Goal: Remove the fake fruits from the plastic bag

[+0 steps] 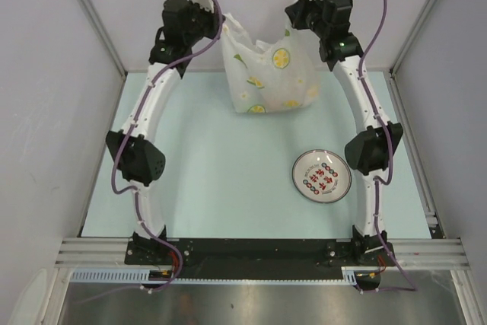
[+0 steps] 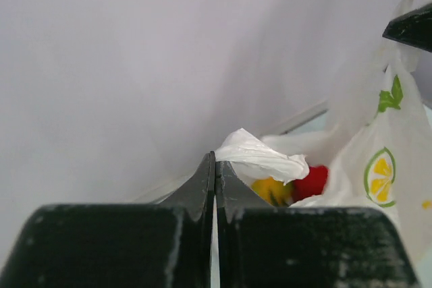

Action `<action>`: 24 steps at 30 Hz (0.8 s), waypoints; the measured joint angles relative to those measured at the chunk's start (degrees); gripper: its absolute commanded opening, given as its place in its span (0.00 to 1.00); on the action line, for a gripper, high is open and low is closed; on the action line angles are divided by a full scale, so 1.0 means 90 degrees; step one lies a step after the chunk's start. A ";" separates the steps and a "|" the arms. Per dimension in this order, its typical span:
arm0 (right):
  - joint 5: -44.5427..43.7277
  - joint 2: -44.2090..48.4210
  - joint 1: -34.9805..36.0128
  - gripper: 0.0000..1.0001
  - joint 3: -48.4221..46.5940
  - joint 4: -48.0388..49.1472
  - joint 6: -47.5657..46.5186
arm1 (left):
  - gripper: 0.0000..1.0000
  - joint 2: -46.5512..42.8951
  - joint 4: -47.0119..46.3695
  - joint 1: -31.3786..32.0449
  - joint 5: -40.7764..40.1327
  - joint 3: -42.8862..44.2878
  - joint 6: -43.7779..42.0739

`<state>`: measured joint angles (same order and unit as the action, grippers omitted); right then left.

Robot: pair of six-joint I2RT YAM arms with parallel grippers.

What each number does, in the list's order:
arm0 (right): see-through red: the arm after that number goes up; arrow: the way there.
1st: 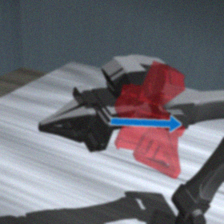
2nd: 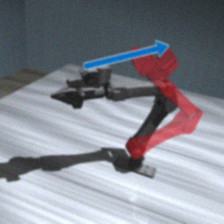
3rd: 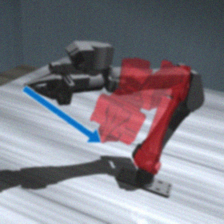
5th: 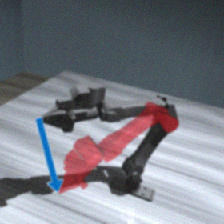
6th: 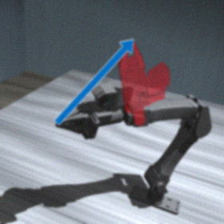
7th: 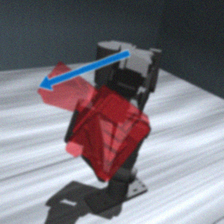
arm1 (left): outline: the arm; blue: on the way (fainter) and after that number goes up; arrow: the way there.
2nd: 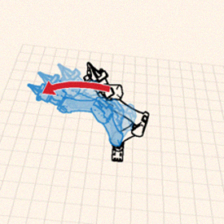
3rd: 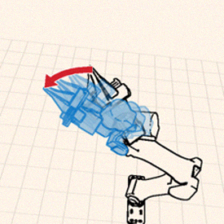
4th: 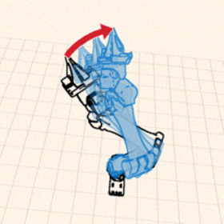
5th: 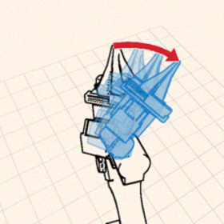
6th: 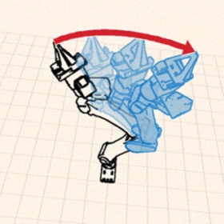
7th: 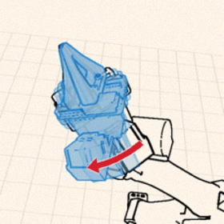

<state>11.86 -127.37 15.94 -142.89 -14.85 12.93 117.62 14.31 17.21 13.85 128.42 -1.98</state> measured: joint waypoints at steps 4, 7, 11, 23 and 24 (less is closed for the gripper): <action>0.0299 0.1122 -0.0032 0.00 0.1440 0.0549 -0.0214 | 0.00 -0.0663 0.0015 -0.0022 0.0155 -0.0104 0.0097; 0.0432 0.2375 -0.0032 0.00 0.3194 0.0838 -0.0410 | 0.00 -0.1557 -0.0010 0.0085 0.0430 -0.0901 0.0243; 0.0520 0.3920 -0.0061 0.00 0.5506 0.0957 -0.0663 | 0.00 -0.3019 -0.0019 0.0270 0.0833 -0.2773 0.0420; 0.0619 0.4913 0.0102 0.82 0.8500 -0.0304 -0.1537 | 0.01 -0.5353 0.0998 0.0665 0.0877 -0.7898 0.0950; 0.0648 0.5049 0.0170 0.82 0.8490 -0.0440 -0.1642 | 0.01 -0.5498 0.1115 0.0665 0.0828 -0.7936 0.0947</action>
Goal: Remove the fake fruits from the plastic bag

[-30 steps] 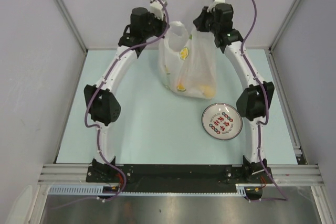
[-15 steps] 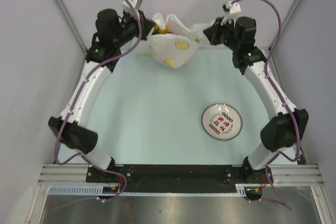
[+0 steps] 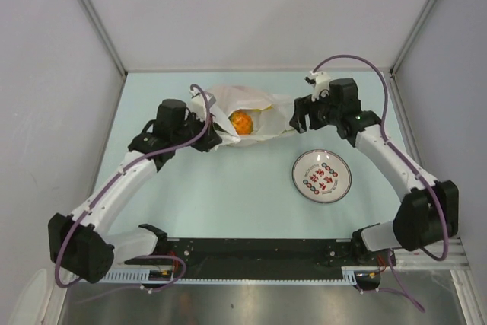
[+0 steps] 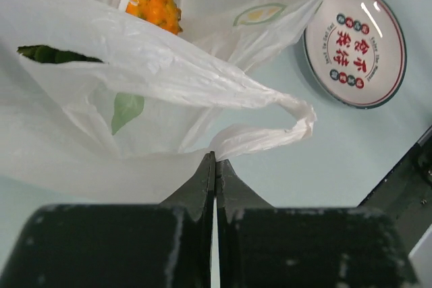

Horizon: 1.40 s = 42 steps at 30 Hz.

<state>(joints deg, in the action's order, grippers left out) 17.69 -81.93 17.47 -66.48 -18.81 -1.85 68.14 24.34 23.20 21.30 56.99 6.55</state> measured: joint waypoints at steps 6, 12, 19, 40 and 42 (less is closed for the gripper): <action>-0.0015 0.1226 0.1022 0.79 -0.0731 -0.0325 -0.0520 | 0.00 -0.0772 0.0005 -0.0002 -0.0318 0.0002 -0.0121; 0.0022 0.1302 0.2110 0.56 -0.1163 0.0556 -0.0724 | 0.00 -0.0848 -0.0024 -0.0002 -0.0520 0.0002 -0.0185; -0.0219 -0.1377 0.2086 0.32 -0.1430 0.1569 -0.0590 | 0.00 -0.1180 0.0039 -0.0002 -0.0993 0.0002 -0.0240; -0.0850 -0.2375 0.2344 1.00 -0.1069 0.1817 -0.0991 | 0.00 -0.1222 -0.0068 -0.0102 -0.1921 -0.0146 -0.0345; -0.0801 -0.2747 0.2178 1.00 -0.1457 0.1933 -0.1139 | 0.00 -0.1222 -0.0063 -0.0119 -0.2004 -0.0226 -0.0423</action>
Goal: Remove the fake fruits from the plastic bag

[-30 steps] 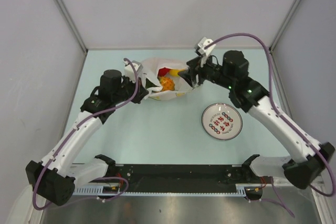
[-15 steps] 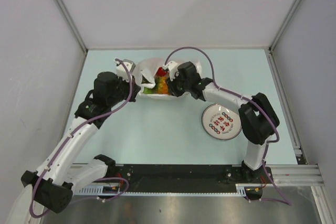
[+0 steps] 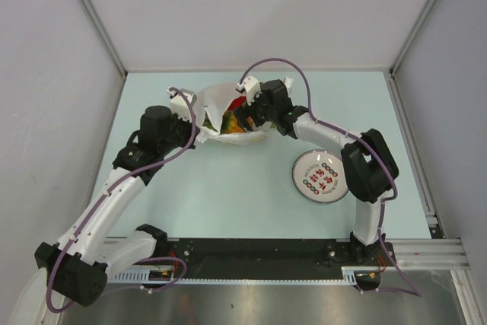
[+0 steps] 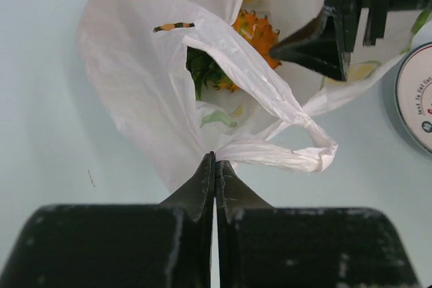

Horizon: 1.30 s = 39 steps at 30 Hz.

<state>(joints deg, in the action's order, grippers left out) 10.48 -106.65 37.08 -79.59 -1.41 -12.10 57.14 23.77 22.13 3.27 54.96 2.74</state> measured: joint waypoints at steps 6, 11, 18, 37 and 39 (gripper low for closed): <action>0.0270 -0.0916 -0.0007 1.00 -0.0867 -0.0131 -0.0695 | 0.00 -0.0005 0.0007 -0.0075 -0.0134 -0.0146 -0.0199; 0.0493 -0.1613 0.0083 1.00 -0.1605 -0.0228 -0.1234 | 0.00 -0.0005 0.0002 -0.0253 -0.0109 -0.0199 -0.0313; 0.0600 -0.2348 0.0168 0.72 -0.2494 -0.0478 -0.1936 | 0.00 -0.0002 -0.0015 -0.0469 -0.0034 -0.0199 -0.0357; 0.1270 -0.0107 -0.0274 0.24 -0.1571 -0.0930 -0.0974 | 0.00 0.0267 -0.0257 -0.0600 0.0151 -0.0199 -0.0270; 0.1467 0.0379 -0.0270 0.24 -0.1513 -0.0969 -0.0780 | 0.00 0.0318 -0.0291 -0.0629 0.0182 -0.0199 -0.0180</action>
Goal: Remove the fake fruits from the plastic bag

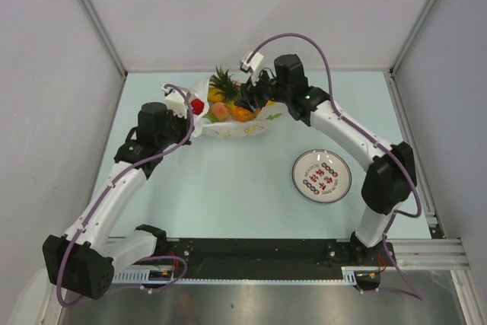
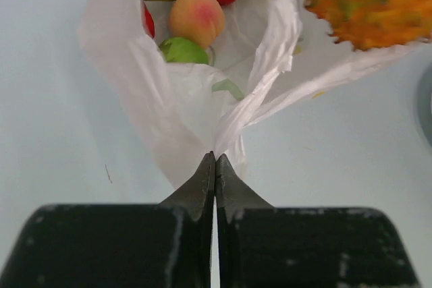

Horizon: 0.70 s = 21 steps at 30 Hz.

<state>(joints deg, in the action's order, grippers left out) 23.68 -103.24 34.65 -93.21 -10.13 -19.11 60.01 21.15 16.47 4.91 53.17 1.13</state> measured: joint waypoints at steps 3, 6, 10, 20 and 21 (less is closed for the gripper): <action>0.0231 0.0600 0.0000 0.23 0.0221 -0.0148 0.0165 | 0.00 0.0097 -0.0085 -0.0083 0.0049 0.0015 0.0109; 0.0408 0.1061 -0.0046 0.23 0.0573 -0.0325 0.0430 | 0.00 0.0306 -0.0151 -0.0185 0.0136 0.0165 0.0204; 0.0325 0.1394 -0.0172 0.23 0.0775 -0.0328 0.0930 | 0.00 0.0590 -0.0301 -0.0250 0.0318 0.0393 0.0277; -0.0461 0.2956 -0.0588 0.23 0.0850 0.0036 0.1460 | 0.00 0.0959 -0.0381 -0.0250 0.0765 0.0406 0.0430; -0.0537 0.3225 -0.0784 0.24 0.0950 0.0002 0.1464 | 0.00 0.1020 -0.0386 -0.0250 0.0770 0.0408 0.0430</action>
<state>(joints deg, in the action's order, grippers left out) 18.85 -74.22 27.59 -84.66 -10.11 -5.93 69.19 17.67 14.22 11.84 56.84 4.99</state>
